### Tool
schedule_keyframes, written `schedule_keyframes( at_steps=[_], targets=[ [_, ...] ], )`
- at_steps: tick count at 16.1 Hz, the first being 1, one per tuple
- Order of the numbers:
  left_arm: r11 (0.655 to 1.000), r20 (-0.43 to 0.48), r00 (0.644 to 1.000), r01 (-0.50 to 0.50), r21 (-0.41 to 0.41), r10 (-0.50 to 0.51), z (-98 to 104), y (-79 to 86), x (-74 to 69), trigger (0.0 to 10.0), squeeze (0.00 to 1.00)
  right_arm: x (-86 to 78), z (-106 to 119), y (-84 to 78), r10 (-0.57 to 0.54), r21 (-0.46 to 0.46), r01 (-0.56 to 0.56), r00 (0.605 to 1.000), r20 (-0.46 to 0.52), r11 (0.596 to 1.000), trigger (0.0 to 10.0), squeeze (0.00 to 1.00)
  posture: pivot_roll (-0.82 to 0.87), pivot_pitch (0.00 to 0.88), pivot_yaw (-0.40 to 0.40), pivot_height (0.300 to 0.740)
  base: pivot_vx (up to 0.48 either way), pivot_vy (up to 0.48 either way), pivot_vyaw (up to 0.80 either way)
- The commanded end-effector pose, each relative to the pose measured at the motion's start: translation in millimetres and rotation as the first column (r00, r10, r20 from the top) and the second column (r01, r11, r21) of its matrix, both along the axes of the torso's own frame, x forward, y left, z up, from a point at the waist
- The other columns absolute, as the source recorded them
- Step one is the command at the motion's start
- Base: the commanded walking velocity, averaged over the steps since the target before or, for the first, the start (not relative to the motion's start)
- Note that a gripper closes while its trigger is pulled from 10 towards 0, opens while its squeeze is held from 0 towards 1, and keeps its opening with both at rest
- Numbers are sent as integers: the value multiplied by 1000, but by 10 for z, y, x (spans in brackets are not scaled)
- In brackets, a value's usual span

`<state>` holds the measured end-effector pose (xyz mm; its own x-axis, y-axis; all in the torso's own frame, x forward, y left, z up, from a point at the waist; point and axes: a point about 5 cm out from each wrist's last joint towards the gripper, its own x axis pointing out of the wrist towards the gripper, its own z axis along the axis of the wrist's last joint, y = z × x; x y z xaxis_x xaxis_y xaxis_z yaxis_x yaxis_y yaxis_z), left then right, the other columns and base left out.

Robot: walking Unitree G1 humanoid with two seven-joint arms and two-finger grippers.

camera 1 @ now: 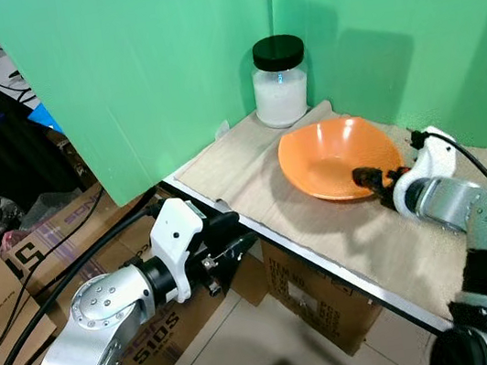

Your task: Setting the table

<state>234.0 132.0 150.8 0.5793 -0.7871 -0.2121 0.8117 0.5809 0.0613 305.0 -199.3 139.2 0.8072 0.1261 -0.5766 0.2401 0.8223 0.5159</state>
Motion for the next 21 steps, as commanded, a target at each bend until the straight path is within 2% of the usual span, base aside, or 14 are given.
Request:
schedule_keyframes(
  at_steps=[1, 2, 6, 8, 15, 21],
  targets=[
    [1000, 16, 1000, 20, 12, -20, 47, -13, 3, 10000, 0, 24, 36, 20, -1, 45, 1, 1000, 7, 999, 0, 0, 121, 0, 53, 740, 0, 0, 0],
    [1000, 14, 1000, 24, 12, -24, 44, -19, -2, 10000, 0, 31, 42, 14, -16, 79, 15, 1000, 11, 997, 0, 0, 120, 0, 54, 740, 0, 0, 0],
    [1000, 12, 1000, 29, 13, -29, 43, -27, -2, 10000, 0, 16, 11, 14, -37, 115, 39, 999, -19, 993, 0, 0, 120, 0, 51, 740, 0, 0, 0],
    [999, 12, 1000, 28, 18, -29, 35, -26, -4, 10000, 0, 10, -28, 23, -40, 83, 44, 998, -50, 996, 0, 0, 121, 0, 50, 740, 0, 0, 0],
    [999, 9, 999, 33, 25, -34, 20, -25, -10, 10000, 0, 24, -23, 85, -41, 159, 46, 998, -38, 986, 0, 0, 120, 0, 53, 740, 0, 0, 0],
    [999, 14, 999, 37, 30, -38, 18, -29, -4, 10000, 0, 24, -6, 60, -62, 163, 62, 998, -5, 985, 0, 0, 115, 0, 58, 740, 0, 0, 0]
  ],
)
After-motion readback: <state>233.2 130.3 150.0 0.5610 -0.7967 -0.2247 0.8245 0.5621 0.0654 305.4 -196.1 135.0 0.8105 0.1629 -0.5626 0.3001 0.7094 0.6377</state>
